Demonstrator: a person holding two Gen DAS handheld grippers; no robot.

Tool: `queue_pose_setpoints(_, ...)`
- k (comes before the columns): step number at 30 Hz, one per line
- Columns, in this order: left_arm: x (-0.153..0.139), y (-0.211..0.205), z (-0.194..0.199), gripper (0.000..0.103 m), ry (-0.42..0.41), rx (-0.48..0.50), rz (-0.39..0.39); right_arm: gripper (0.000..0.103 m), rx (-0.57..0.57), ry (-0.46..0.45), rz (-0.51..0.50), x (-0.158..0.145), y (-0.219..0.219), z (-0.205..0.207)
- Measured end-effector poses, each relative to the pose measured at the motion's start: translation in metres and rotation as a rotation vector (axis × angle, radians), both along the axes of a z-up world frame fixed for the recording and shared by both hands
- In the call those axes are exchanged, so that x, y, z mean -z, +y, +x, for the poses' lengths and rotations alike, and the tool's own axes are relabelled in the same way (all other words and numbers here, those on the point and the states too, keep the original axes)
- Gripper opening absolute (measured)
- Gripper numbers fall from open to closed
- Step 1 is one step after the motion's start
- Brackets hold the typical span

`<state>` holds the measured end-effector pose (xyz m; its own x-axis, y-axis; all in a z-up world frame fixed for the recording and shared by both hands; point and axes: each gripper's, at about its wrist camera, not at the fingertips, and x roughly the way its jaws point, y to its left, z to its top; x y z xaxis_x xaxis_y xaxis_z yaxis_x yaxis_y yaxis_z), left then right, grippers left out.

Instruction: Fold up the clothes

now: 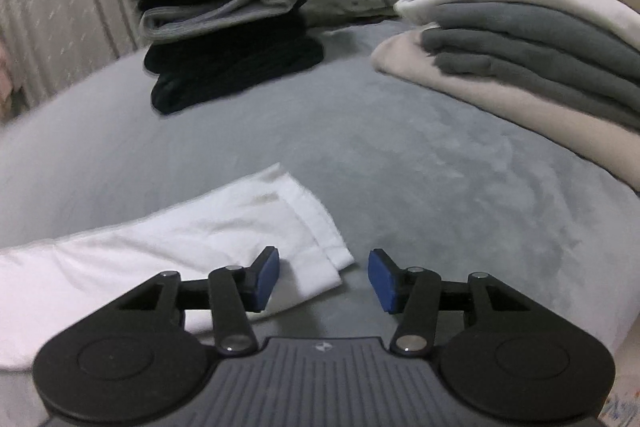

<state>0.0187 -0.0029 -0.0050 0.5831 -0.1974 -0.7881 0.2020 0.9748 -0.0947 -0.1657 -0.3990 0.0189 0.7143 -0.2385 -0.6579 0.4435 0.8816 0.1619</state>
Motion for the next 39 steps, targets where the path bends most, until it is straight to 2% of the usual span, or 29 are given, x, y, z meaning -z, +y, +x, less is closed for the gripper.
queue_pose_setpoints(2, 0.000, 0.001, 0.001, 0.103, 0.002, -0.003, 0.002, 0.047, -0.063, -0.027, -0.050, -0.008, 0.003, 0.008)
queue_pose_setpoints(7, 0.002, -0.002, 0.003, 0.103, 0.004, -0.010, 0.012, 0.025, -0.270, -0.003, -0.148, -0.012, 0.015, 0.041)
queue_pose_setpoints(12, 0.003, -0.004, 0.006, 0.103, 0.004, 0.001, 0.027, 0.022, -0.291, 0.040, -0.180, 0.000, 0.016, 0.059)
queue_pose_setpoints(17, 0.004, -0.004, 0.007, 0.103, 0.005, 0.006, 0.034, 0.022, -0.305, 0.058, -0.209, 0.003, 0.011, 0.060)
queue_pose_setpoints(22, 0.004, -0.006, 0.009, 0.103, 0.005, 0.005, 0.036, 0.022, -0.400, 0.085, -0.257, 0.006, 0.016, 0.063)
queue_pose_setpoints(23, 0.004, -0.006, 0.010, 0.103, 0.005, 0.005, 0.038, 0.019, -0.439, 0.092, -0.270, 0.006, 0.018, 0.064)
queue_pose_setpoints(25, 0.004, -0.006, 0.009, 0.103, 0.004, 0.006, 0.040, 0.006, -0.477, 0.099, -0.278, 0.007, 0.020, 0.064)
queue_pose_setpoints(26, 0.005, -0.006, 0.009, 0.103, 0.004, 0.006, 0.041, 0.005, -0.496, 0.100, -0.277, 0.007, 0.020, 0.063)
queue_pose_setpoints(29, 0.004, -0.006, 0.009, 0.103, 0.004, 0.006, 0.039, 0.003, -0.492, 0.070, -0.280, 0.003, 0.021, 0.060)
queue_pose_setpoints(34, 0.005, -0.006, 0.011, 0.103, 0.001, 0.005, 0.032, 0.003, -0.413, -0.022, -0.352, -0.012, 0.021, 0.053)
queue_pose_setpoints(39, 0.007, -0.009, 0.011, 0.103, -0.004, 0.014, 0.052, 0.003, -0.385, 0.025, -0.378, 0.000, 0.021, 0.065)
